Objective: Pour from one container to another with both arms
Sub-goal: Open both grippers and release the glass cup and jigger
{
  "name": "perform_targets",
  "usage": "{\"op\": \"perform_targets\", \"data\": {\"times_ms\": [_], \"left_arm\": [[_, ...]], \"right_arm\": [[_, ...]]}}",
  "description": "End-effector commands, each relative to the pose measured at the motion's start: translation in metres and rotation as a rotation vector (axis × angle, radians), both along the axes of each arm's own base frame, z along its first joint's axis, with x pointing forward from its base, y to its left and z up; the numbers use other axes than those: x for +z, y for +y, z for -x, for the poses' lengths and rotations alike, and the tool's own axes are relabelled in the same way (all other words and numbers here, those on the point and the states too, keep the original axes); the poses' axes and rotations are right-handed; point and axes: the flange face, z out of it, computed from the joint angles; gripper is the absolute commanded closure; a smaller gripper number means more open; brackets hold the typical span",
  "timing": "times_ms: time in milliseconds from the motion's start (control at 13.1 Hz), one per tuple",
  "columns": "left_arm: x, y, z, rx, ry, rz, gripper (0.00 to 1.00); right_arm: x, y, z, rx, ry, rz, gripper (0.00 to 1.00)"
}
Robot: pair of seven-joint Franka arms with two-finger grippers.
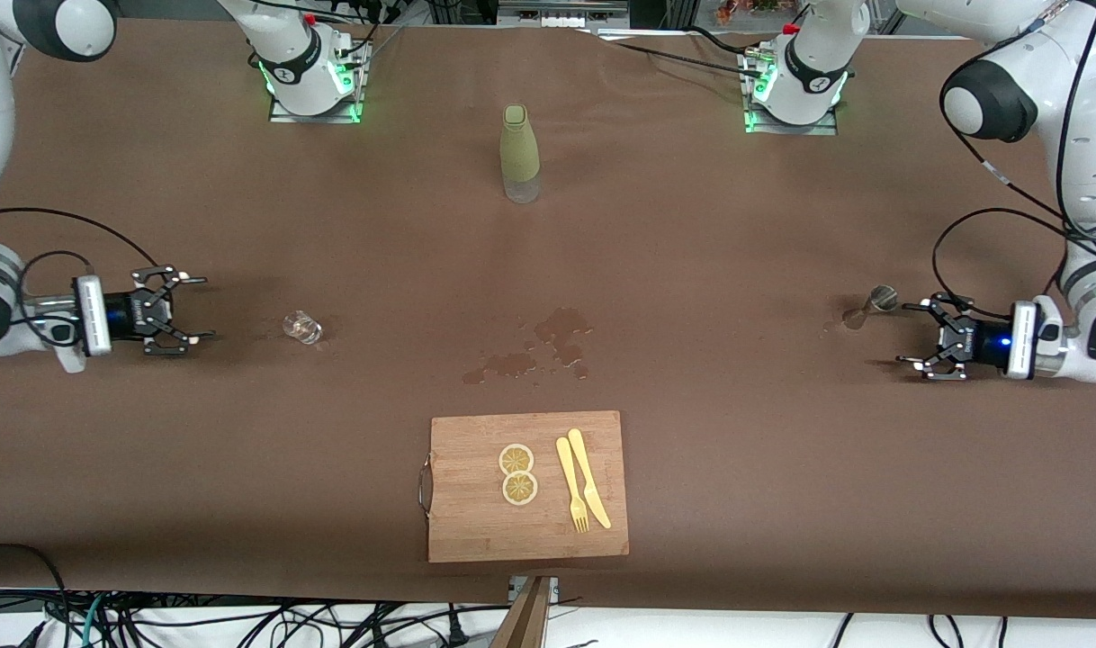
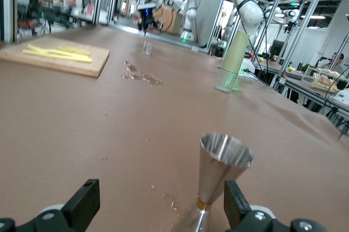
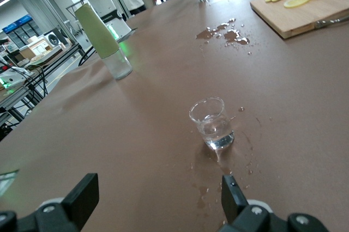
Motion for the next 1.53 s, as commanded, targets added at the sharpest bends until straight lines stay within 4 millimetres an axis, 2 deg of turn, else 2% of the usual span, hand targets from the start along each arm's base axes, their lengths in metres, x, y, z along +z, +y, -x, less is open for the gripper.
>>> {"op": "perform_targets", "data": {"times_ms": [0, 76, 305, 381, 458, 686, 839, 992, 1220, 1373, 1449], "left_arm": [[0.048, -0.003, -0.011, -0.005, 0.143, -0.127, 0.0], [0.074, -0.006, -0.016, 0.003, 0.188, -0.18, 0.0], [0.148, -0.019, -0.025, 0.038, 0.343, -0.38, 0.0], [0.166, -0.027, -0.028, 0.058, 0.395, -0.431, 0.0], [0.186, -0.036, -0.031, 0.087, 0.457, -0.491, 0.0], [0.245, -0.075, -0.037, 0.183, 0.622, -0.681, 0.0], [0.28, -0.106, -0.04, 0.257, 0.713, -0.778, 0.0], [0.311, -0.132, -0.039, 0.34, 0.791, -0.857, 0.0], [0.357, -0.177, -0.034, 0.462, 0.878, -0.98, 0.0], [0.383, -0.198, -0.028, 0.508, 0.83, -1.087, 0.0], [0.396, -0.198, -0.029, 0.54, 0.749, -1.13, 0.0]], "right_arm": [[0.067, -0.003, 0.003, -0.05, 0.16, 0.157, 0.0], [0.094, -0.003, 0.002, -0.086, 0.207, 0.221, 0.0], [0.151, 0.008, 0.003, -0.165, 0.338, 0.382, 0.0], [0.167, 0.016, 0.001, -0.192, 0.372, 0.432, 0.0], [0.19, 0.028, 0.0, -0.221, 0.4, 0.505, 0.0], [0.254, 0.064, 0.006, -0.299, 0.468, 0.69, 0.0], [0.274, 0.085, 0.007, -0.347, 0.502, 0.766, 0.0], [0.304, 0.117, 0.01, -0.414, 0.509, 0.888, 0.0], [0.338, 0.149, 0.024, -0.578, 0.526, 1.048, 0.0], [0.347, 0.159, 0.042, -0.692, 0.493, 1.103, 0.0], [0.348, 0.166, 0.054, -0.736, 0.452, 1.143, 0.0]]}}
